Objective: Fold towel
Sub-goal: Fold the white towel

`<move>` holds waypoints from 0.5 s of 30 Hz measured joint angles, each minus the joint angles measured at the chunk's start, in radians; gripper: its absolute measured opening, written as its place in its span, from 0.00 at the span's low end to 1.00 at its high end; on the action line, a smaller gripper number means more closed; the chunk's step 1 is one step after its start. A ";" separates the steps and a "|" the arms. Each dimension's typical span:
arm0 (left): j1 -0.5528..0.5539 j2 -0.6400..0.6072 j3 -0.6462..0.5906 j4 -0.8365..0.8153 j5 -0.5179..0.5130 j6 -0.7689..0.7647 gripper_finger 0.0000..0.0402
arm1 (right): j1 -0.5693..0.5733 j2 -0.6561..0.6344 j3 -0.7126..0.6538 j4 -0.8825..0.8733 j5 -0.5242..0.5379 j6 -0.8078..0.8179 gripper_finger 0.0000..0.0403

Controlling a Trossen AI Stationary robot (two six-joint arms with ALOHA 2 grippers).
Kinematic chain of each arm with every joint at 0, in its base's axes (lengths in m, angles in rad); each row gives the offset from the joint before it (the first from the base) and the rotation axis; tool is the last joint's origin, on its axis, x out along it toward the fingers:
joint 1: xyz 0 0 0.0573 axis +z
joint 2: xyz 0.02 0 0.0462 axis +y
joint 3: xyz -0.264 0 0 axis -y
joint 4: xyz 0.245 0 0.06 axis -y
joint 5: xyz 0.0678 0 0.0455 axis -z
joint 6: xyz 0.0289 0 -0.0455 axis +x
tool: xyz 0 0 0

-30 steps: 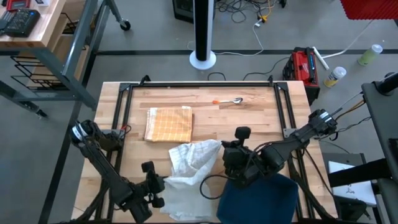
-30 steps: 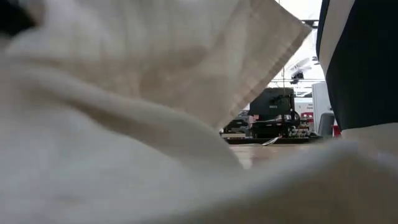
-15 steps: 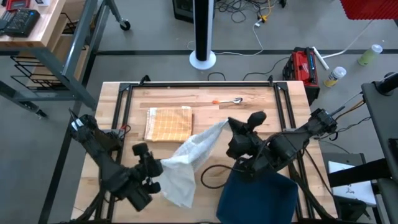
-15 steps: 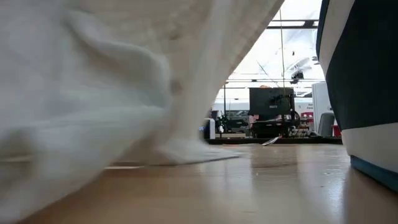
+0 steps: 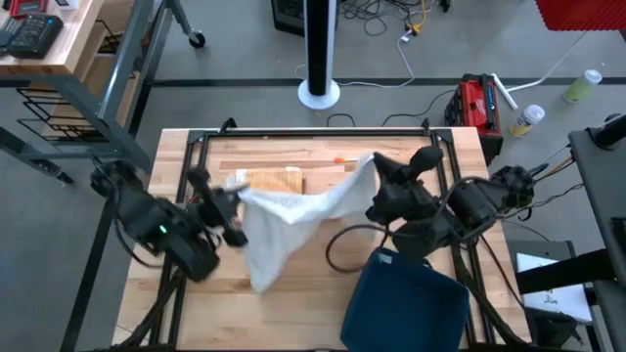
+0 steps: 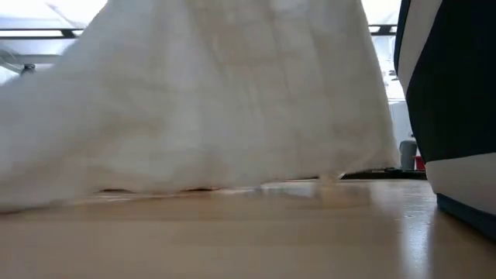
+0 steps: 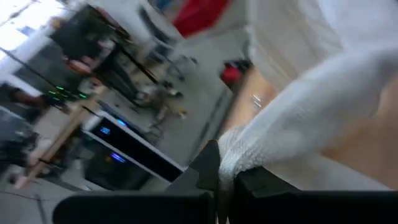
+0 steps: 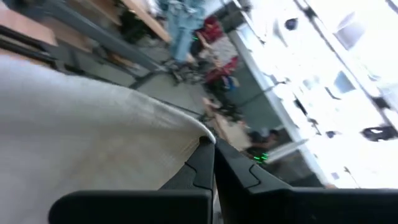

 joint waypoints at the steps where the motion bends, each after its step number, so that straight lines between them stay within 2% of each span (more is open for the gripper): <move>1: 0.012 -0.016 0.021 0.000 -0.019 0.018 0.00 | -0.006 0.000 0.008 0.001 0.018 -0.021 0.00; 6: 0.098 -0.103 0.091 0.000 -0.044 0.119 0.00 | -0.057 0.000 0.024 0.000 0.076 -0.087 0.00; 10: 0.185 -0.161 0.099 0.000 -0.038 0.137 0.00 | -0.111 0.000 0.025 -0.001 0.092 -0.087 0.00; 12: 0.221 -0.186 0.088 0.000 0.029 0.143 0.00 | -0.123 0.000 0.025 -0.001 0.098 -0.083 0.00; 15: 0.261 -0.209 0.067 0.000 0.225 0.124 0.00 | -0.124 0.000 0.025 -0.004 0.097 -0.081 0.00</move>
